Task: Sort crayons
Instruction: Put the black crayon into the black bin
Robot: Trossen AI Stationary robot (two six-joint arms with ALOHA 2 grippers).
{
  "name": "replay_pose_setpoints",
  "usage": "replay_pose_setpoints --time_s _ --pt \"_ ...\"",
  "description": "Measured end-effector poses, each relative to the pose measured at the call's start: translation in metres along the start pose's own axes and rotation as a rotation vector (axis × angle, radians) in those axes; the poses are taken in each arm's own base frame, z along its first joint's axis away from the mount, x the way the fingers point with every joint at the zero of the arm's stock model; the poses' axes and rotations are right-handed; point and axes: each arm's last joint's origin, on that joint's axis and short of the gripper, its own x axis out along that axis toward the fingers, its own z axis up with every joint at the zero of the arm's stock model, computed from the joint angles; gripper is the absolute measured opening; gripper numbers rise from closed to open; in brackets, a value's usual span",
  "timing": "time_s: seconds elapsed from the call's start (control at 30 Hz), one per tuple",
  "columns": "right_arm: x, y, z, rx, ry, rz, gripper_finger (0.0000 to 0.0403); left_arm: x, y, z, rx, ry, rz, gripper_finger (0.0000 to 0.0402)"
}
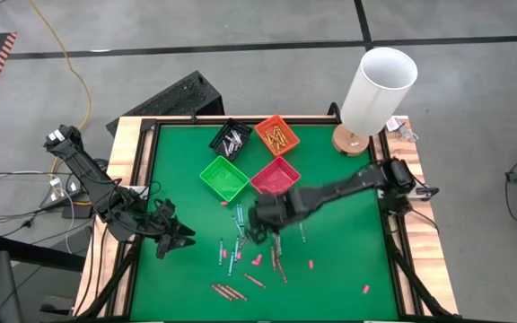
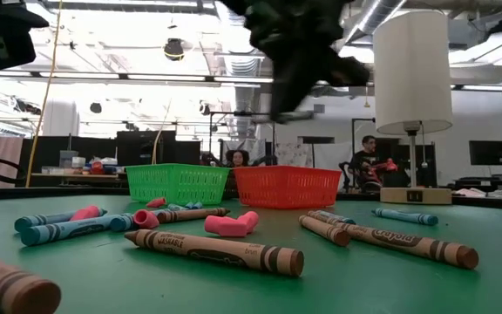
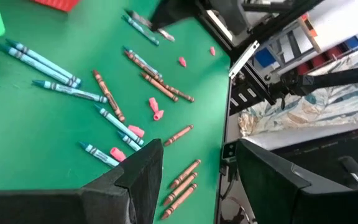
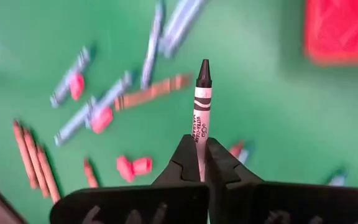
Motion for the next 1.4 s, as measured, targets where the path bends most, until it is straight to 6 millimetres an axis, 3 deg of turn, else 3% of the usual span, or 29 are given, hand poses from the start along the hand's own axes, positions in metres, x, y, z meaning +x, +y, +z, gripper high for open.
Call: replay_pose_setpoints --time_s 0.4,0.6,0.8,0.97,1.23,1.33,1.4 --pt "-0.009 -0.058 0.125 -0.026 -0.248 0.057 0.0001 0.000 0.001 0.003 -0.006 -0.093 0.046 0.0192" --pt "-0.001 -0.089 0.178 0.008 -0.360 0.140 0.0001 0.000 0.002 0.004 -0.016 -0.138 0.067 0.0192" --pt "0.009 -0.118 0.211 0.047 -0.422 0.177 0.0001 0.000 0.003 0.005 -0.020 -0.165 0.088 0.0192" --pt "0.032 -0.134 0.234 0.077 -0.448 0.198 0.0001 0.001 0.006 0.006 -0.015 -0.181 0.112 0.0192" --pt "0.071 -0.128 0.264 0.025 -0.463 0.214 0.0001 0.003 0.010 0.008 -0.029 -0.187 0.144 0.0192" --pt "0.079 -0.127 0.270 -0.002 -0.445 0.176 0.0006 0.003 0.010 0.008 -0.032 -0.177 0.144 0.0192" --pt "0.074 -0.126 0.274 -0.014 -0.468 0.137 0.0012 0.003 0.011 0.007 -0.028 -0.163 0.152 0.0192"
